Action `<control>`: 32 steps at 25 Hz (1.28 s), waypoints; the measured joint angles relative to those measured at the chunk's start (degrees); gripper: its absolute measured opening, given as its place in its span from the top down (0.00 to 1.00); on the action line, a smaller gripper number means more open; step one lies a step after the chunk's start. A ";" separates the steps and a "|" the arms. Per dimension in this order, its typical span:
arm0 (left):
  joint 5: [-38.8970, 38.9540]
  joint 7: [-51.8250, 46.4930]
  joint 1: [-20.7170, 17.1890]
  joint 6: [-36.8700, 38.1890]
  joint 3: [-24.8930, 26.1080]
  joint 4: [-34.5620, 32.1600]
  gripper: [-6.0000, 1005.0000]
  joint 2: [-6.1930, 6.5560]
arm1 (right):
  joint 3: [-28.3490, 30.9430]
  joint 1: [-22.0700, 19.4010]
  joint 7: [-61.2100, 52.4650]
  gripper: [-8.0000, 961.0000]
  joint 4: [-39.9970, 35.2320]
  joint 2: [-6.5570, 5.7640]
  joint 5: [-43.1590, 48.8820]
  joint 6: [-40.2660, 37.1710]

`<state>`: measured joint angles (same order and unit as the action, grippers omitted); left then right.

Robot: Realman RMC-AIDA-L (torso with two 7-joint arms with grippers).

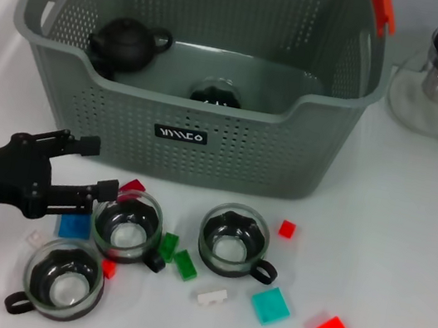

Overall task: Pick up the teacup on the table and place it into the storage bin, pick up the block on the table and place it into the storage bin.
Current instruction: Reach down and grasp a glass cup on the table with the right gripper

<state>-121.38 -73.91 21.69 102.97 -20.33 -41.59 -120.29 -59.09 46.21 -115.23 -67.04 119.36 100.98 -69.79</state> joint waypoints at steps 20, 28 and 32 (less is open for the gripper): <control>0.18 -0.09 -0.30 -0.04 1.28 -0.35 0.14 0.60 | 0.55 -12.92 4.06 0.27 -9.29 -4.12 13.90 -43.61; 0.18 -0.10 -0.62 0.03 2.14 -0.31 0.14 0.57 | -15.81 3.30 -1.03 0.27 -1.91 1.09 36.61 -39.04; 0.18 -0.10 -1.01 -0.11 2.13 0.00 0.14 0.42 | -28.46 8.94 -5.91 0.27 5.93 1.29 38.31 -29.51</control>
<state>-121.20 -74.00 20.68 102.87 -18.20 -41.59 -119.87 -87.55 55.15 -121.14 -61.11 120.65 139.29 -99.31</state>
